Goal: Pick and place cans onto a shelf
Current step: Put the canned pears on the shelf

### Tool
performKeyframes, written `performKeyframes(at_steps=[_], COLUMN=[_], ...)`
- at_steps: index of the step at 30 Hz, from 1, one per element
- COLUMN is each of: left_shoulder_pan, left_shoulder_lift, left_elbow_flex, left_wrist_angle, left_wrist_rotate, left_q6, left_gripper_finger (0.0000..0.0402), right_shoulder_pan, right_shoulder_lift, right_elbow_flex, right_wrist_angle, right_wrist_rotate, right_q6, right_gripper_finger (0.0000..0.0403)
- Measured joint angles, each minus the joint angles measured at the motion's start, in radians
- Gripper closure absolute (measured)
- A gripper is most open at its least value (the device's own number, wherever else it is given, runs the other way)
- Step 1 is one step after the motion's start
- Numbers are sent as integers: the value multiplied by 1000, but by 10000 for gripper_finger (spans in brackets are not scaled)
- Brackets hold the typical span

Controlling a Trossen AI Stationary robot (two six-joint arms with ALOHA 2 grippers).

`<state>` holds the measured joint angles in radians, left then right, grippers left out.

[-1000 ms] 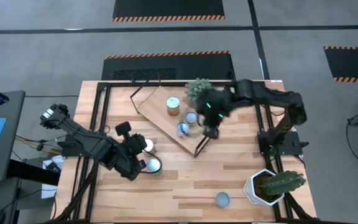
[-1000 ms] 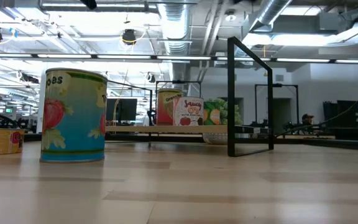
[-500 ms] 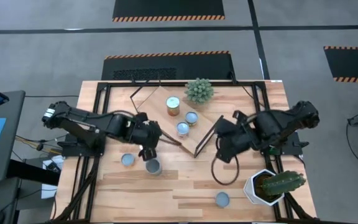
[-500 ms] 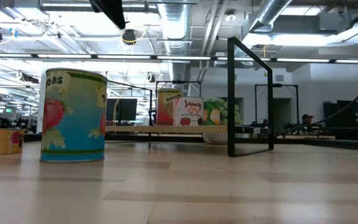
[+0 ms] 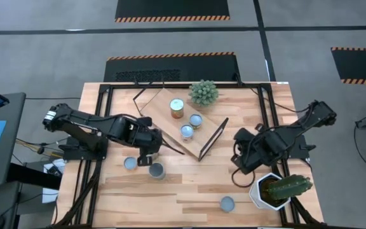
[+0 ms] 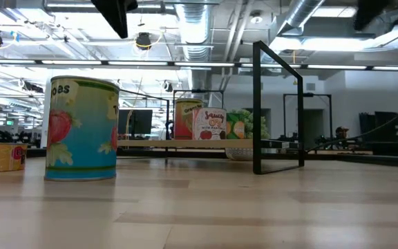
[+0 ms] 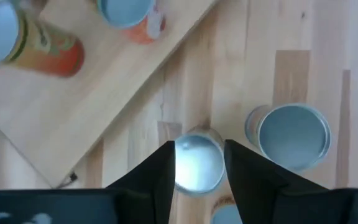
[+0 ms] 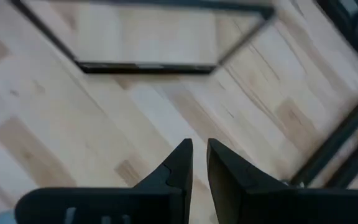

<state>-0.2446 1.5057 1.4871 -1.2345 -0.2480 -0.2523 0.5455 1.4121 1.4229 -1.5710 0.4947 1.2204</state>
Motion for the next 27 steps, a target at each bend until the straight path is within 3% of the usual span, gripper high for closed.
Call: performKeyframes(at_steps=[8, 12, 20, 27], left_shoulder_pan=[-9, -13, -39, -42], left_shoulder_lift=[-6, -7, -8, -13], left_elbow_flex=[-203, -263, -374, -436], left_wrist_angle=[70, 102, 226, 297], left_wrist_rotate=[63, 116, 118, 54], left_q6=[-49, -88, -85, -100], left_gripper_finger=[274, 274, 274, 274], right_shoulder_pan=[29, 31, 31, 30], right_shoulder_lift=[-148, -179, -189, -189], right_elbow_flex=[-188, -202, -202, -202], right_wrist_angle=[17, 34, 33, 31], right_wrist_rotate=[-29, -27, -18, -15], right_q6=[168, 163, 159, 159], right_gripper_finger=[331, 331, 331, 331])
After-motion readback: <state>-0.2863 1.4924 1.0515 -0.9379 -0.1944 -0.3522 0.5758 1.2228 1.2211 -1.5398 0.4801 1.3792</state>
